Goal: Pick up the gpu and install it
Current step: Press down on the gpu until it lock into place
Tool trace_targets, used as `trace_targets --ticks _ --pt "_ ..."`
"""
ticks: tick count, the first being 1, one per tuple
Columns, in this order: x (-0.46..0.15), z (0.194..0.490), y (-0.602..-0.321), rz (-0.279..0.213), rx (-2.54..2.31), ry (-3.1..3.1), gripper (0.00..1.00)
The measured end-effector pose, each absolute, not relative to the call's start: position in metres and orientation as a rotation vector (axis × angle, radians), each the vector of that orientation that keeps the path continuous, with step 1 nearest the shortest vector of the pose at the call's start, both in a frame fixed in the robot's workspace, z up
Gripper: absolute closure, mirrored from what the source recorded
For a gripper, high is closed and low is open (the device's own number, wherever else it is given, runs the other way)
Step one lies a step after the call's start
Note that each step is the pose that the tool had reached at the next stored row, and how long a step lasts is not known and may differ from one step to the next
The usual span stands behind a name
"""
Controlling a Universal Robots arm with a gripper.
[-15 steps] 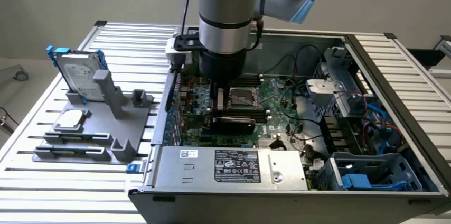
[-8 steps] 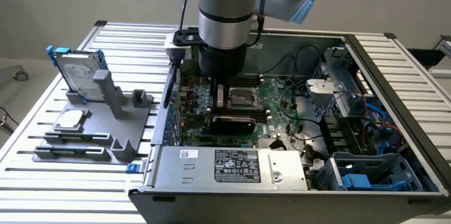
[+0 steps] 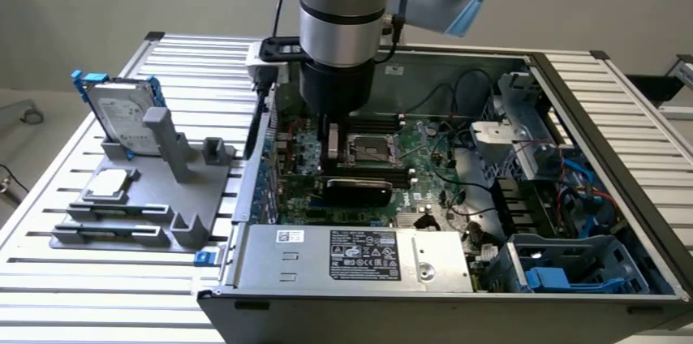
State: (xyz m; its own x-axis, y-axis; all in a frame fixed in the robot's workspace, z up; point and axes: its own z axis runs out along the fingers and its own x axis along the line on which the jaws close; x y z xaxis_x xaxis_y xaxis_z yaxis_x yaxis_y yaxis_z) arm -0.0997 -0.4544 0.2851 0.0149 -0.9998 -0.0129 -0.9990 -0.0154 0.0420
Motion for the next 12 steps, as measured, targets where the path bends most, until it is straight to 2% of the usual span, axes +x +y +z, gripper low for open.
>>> trace_targets --ticks 8,12 --pt "-0.108 0.285 -0.454 -0.108 2.197 -2.165 0.89" --pt "-0.112 0.285 -0.454 -0.106 2.183 -2.152 0.89"
